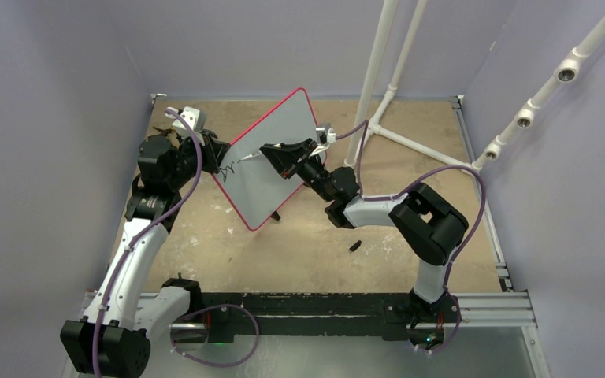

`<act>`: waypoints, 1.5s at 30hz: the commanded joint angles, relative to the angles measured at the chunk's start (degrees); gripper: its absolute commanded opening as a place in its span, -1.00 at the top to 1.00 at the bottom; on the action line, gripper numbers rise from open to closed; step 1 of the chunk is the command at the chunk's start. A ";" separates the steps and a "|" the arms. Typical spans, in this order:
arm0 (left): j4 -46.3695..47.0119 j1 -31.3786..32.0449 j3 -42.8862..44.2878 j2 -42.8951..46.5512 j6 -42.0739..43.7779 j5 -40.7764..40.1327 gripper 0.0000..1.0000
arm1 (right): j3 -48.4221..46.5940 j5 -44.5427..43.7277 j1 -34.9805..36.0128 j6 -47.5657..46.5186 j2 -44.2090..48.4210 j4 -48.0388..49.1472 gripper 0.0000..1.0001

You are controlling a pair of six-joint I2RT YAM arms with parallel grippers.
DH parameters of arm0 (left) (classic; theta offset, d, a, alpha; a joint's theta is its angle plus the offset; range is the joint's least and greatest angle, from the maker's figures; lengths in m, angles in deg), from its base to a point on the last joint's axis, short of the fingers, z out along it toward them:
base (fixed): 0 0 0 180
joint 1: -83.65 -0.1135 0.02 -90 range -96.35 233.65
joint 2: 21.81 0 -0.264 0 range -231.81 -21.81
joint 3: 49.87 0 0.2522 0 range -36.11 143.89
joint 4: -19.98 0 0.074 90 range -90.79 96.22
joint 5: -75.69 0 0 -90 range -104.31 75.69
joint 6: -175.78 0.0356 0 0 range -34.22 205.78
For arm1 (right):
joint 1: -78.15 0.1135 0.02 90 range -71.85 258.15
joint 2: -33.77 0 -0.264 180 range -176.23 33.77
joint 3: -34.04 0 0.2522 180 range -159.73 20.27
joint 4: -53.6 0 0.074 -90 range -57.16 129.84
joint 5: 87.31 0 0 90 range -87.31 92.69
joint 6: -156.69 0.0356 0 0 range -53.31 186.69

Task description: Write a sentence on the whiteboard

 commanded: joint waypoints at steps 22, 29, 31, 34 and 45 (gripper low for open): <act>-0.77 -0.24 -0.66 -0.12 -0.59 1.28 0.87 | -4.48 1.75 -0.58 -1.12 -1.16 1.30 1.00; -0.78 -0.24 -0.60 -0.21 -0.59 1.31 0.87 | -2.93 2.80 -0.55 0.02 -1.51 1.55 1.00; -0.77 -0.24 -0.59 -0.18 -0.59 1.31 0.87 | -2.31 2.87 -0.49 0.18 -1.47 1.66 1.00; -0.70 -0.28 -0.58 -0.21 -0.64 1.31 0.87 | -1.45 2.94 -0.45 0.22 -1.34 1.58 1.00; -0.69 -0.40 -0.61 -0.30 -0.69 1.32 0.87 | 0.17 2.87 -0.49 0.07 -1.20 1.07 1.00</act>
